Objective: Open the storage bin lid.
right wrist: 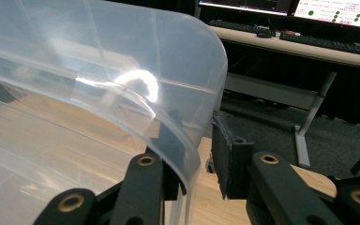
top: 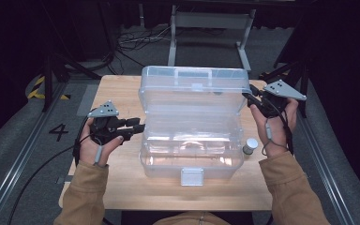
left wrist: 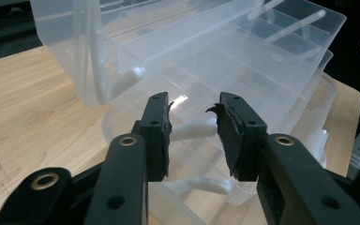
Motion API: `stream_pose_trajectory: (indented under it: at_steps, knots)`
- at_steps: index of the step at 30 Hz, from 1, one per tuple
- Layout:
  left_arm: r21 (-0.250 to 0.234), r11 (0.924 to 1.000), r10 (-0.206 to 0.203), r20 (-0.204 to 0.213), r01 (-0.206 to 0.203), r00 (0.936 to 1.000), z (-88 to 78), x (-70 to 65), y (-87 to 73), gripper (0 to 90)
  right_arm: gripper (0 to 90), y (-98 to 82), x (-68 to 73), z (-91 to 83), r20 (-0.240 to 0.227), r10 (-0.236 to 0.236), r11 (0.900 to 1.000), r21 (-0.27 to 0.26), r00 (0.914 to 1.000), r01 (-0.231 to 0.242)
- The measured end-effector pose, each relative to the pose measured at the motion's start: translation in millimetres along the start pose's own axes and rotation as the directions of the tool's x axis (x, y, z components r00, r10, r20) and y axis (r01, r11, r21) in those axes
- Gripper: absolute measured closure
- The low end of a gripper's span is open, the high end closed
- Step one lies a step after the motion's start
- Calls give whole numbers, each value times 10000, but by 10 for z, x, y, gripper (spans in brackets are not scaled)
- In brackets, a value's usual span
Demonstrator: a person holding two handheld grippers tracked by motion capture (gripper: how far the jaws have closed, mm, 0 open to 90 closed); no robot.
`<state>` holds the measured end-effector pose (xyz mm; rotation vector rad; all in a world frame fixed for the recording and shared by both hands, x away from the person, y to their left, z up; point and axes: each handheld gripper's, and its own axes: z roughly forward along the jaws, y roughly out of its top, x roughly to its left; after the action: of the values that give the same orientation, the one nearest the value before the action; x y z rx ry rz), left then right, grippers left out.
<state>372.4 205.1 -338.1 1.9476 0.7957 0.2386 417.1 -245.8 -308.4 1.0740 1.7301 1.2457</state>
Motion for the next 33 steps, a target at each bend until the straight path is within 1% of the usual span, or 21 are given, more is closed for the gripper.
stream_pose_trajectory:
  at_steps: [5, 9, 12, 14, 16, 17, 18, 20, 21, 23, 25, 27, 29, 31, 33]
  knots:
    - [10, 10000, 41, 97, -41, 9999, -5, 5, -5, 619, 759, 29, -19, 22, 23, 232, 9997, 126, 9997, -232]
    - [40, 10000, 61, 175, -62, 9998, -17, 4, -11, 610, 760, 56, -32, 47, 21, 311, 9992, 254, 9995, -311]
    - [78, 9999, 149, 199, -150, 9997, -24, -2, -13, 608, 760, 71, -43, 62, 1, 337, 9989, 324, 9994, -337]
    - [67, 9998, 183, 291, -185, 9994, -32, -8, -17, 607, 760, 75, -49, 71, -4, 367, 9987, 357, 9993, -366]
    - [-3, 9997, 237, 471, -237, 9986, -49, -21, -16, 608, 761, 76, -62, 81, -48, 409, 9985, 353, 9992, -407]
    - [-3, 9997, 237, 471, -237, 9986, -49, -21, -16, 608, 761, 76, -62, 81, -48, 409, 9985, 353, 9992, -407]
    - [-28, 9997, 234, 589, -233, 9980, -61, -36, -16, 608, 761, 76, -68, 86, -57, 447, 9984, 354, 9990, -445]
    - [-15, 9992, 407, 999, -408, 9942, -70, -80, -8, 603, 760, 83, -81, 99, -106, 471, 9981, 395, 9988, -467]
    - [58, 9987, 498, 1069, -507, 9930, -68, -103, -3, 599, 760, 89, -85, 106, -131, 511, 9978, 435, 9986, -505]
    - [182, 9969, 742, 1159, -768, 9905, -58, -150, 3, 588, 760, 100, -94, 118, -151, 522, 9974, 505, 9985, -513]
    - [286, 9955, 859, 1260, -902, 9883, -45, -195, 3, 580, 760, 111, -103, 130, -157, 557, 9968, 578, 9983, -547]
    - [384, 9938, 990, 1130, -1039, 9887, -47, -234, -3, 558, 761, 116, -117, 146, -201, 612, 9964, 599, 9979, -599]
    - [427, 9932, 1029, 1142, -1084, 9881, -65, -262, -19, 557, 761, 120, -132, 160, -266, 667, 9960, 614, 9974, -649]
    - [484, 9926, 1044, 1336, -1117, 9855, -80, -287, -46, 567, 760, 124, -140, 169, -282, 689, 9956, 655, 9972, -669]
    - [640, 9899, 1168, 1386, -1266, 9834, -84, -321, -80, 568, 759, 130, -145, 182, -305, 706, 9954, 672, 9970, -685]
